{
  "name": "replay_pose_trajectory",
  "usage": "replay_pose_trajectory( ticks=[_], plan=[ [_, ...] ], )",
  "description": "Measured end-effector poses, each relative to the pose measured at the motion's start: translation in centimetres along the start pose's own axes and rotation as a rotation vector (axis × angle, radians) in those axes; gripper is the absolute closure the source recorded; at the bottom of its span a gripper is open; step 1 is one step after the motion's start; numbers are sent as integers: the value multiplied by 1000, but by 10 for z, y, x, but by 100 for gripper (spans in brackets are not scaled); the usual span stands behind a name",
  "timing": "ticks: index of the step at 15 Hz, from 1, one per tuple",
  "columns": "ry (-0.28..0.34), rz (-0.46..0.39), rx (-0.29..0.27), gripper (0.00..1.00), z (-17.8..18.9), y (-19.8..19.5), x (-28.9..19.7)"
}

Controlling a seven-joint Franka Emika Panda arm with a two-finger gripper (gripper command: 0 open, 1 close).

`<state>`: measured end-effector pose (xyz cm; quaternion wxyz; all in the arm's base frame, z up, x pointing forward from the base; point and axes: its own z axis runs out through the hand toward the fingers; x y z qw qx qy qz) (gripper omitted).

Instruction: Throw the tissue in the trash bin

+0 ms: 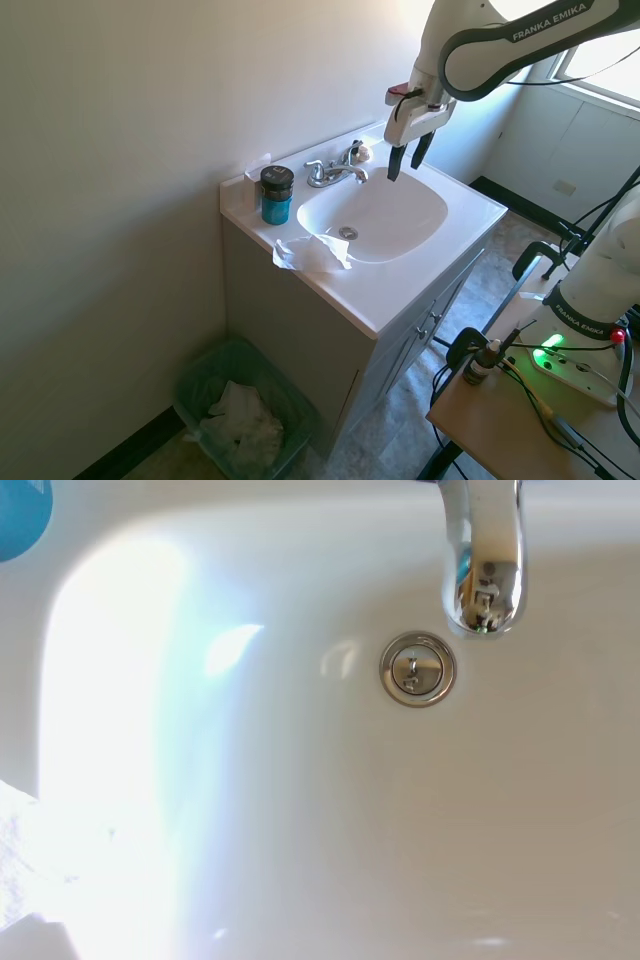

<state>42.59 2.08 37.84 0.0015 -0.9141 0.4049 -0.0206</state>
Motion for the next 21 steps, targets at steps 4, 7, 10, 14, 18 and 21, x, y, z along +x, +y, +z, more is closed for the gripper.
replay_pose_trajectory(
  ticks=[4, 7, 10, 14, 18, 21],
  plan=[
    [5, -19, 4, 0, -2, -4, -4],
    [26, -73, 20, 0, -13, -29, -26],
    [44, -125, 34, 0, -21, -63, -64],
    [33, -166, 27, 0, -5, -106, -96],
    [20, -189, -6, 0, 33, -140, -106],
    [-15, -213, -37, 0, 65, -159, -117]
  ],
)
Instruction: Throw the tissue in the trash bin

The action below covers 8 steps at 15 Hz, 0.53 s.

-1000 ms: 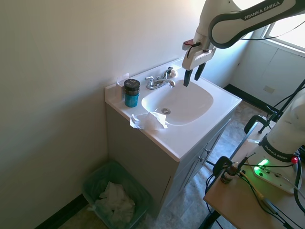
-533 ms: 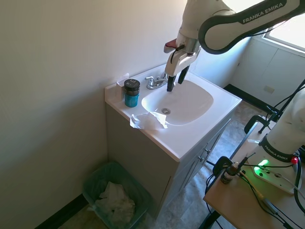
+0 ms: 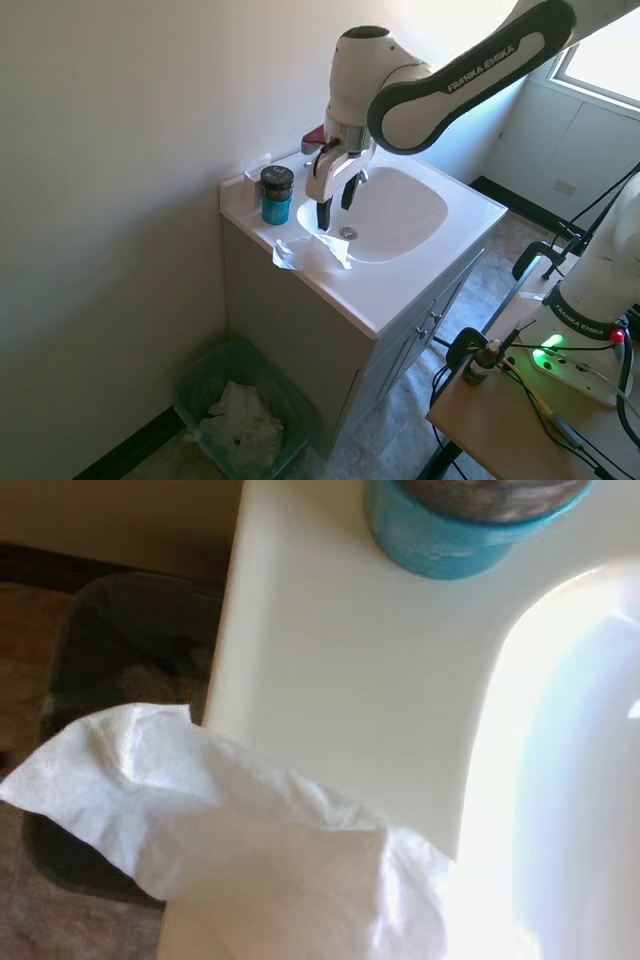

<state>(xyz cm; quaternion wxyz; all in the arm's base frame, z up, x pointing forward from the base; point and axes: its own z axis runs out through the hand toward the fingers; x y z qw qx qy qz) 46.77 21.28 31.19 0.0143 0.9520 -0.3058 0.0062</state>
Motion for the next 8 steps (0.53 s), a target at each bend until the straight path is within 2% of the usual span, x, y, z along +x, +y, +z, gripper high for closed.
replay_pose_trajectory(
  ticks=[7, 8],
  plan=[
    [-45, 4, -39, 0, 43, -28, 10],
    [-47, 7, -41, 100, 46, -30, 13]
  ],
)
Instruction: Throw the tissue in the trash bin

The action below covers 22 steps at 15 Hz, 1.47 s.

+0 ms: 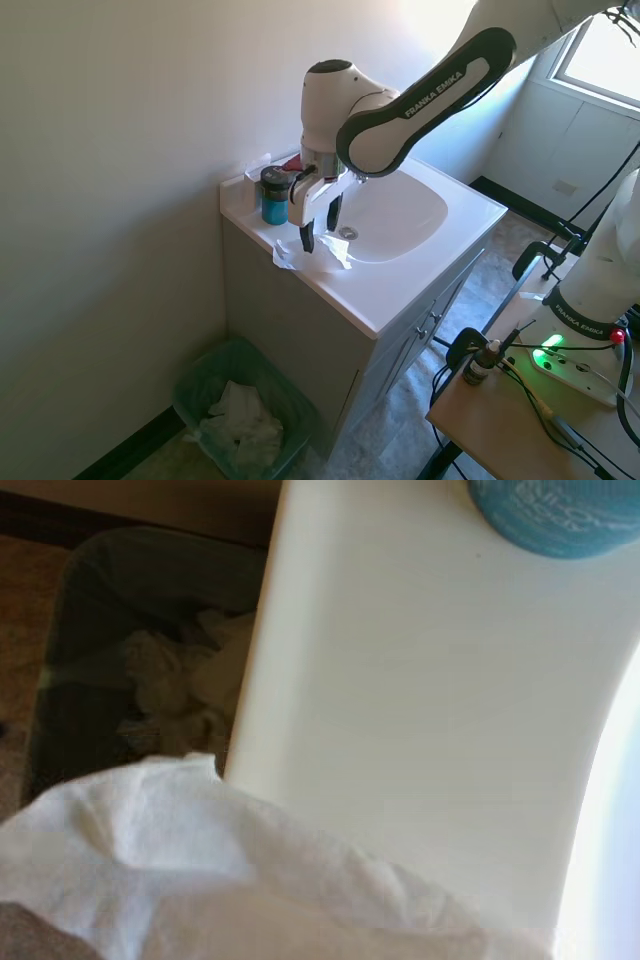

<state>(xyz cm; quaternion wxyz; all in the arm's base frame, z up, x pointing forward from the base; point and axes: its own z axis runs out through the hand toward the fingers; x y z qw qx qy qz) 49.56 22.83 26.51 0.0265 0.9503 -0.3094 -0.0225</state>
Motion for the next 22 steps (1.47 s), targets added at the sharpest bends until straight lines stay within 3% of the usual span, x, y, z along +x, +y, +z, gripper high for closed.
replay_pose_trajectory(
  ticks=[22],
  plan=[
    [-45, 12, -41, 100, 9, 5, 23]
  ],
)
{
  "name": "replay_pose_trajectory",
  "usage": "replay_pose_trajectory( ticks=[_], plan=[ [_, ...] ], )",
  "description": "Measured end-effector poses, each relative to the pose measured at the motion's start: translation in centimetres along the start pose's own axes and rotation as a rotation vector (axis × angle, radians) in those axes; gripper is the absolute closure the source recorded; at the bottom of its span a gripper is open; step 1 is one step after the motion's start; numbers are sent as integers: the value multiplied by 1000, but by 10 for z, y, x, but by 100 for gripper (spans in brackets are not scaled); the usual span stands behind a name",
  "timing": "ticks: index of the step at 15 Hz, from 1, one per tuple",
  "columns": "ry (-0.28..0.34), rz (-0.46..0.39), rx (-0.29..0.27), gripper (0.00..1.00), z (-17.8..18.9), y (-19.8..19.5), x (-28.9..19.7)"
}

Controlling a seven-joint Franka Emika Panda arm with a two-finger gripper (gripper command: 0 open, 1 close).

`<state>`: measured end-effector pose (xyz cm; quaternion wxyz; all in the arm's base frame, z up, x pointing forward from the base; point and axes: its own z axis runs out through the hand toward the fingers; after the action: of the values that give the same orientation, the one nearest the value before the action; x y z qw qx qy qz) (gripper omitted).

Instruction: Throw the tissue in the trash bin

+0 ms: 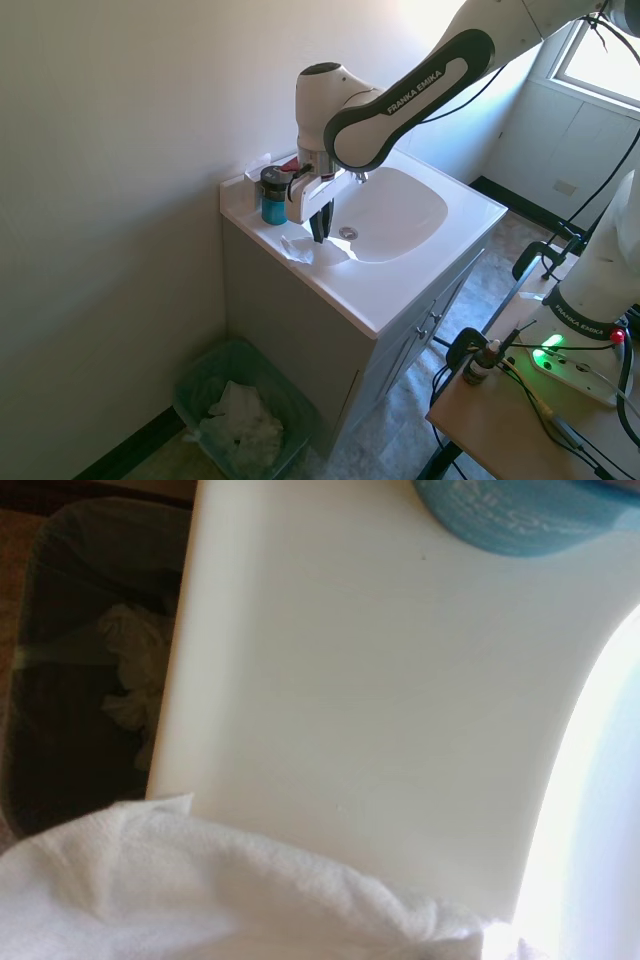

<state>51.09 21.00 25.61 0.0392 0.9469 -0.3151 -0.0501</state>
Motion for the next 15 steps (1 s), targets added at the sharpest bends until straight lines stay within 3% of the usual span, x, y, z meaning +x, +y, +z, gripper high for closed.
replay_pose_trajectory(
  ticks=[7, 12, 15],
  plan=[
    [-12, 23, 21, 100, -9, 3, 4],
    [45, 34, 88, 100, -82, 23, -10],
    [75, 21, 111, 100, -117, 18, -45]
  ],
)
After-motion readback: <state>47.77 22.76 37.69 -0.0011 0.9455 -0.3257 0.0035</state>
